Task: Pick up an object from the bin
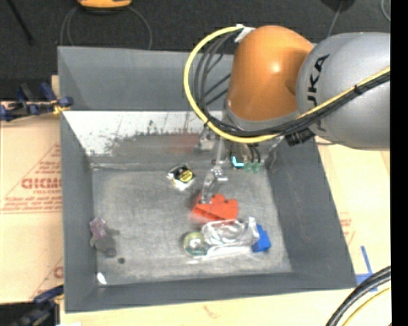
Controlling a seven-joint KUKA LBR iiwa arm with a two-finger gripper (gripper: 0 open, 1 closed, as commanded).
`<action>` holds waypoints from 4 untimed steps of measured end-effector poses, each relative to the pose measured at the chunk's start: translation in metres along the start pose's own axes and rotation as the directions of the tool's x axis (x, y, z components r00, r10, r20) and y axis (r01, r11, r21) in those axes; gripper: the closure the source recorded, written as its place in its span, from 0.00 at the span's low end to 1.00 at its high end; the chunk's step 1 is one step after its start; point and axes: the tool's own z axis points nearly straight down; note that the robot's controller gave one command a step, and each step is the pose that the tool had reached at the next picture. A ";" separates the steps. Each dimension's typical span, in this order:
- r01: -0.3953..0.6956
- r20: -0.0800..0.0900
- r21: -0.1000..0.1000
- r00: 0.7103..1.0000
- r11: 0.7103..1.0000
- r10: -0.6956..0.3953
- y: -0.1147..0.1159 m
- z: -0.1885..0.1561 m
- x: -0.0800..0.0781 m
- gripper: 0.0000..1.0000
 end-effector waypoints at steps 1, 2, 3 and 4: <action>-0.015 0.022 -0.004 1.000 1.000 0.016 -0.036 0.126 0.050 0.00; -0.002 0.033 0.003 0.999 1.000 0.002 -0.070 0.136 0.045 0.00; -0.005 0.041 0.001 0.999 1.000 0.005 -0.071 0.134 0.043 1.00; 0.574 0.010 0.009 0.819 0.819 -0.574 -0.103 0.007 0.014 1.00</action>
Offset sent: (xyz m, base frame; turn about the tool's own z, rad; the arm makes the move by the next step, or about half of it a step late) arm -0.0552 -0.0369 -0.1296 0.0119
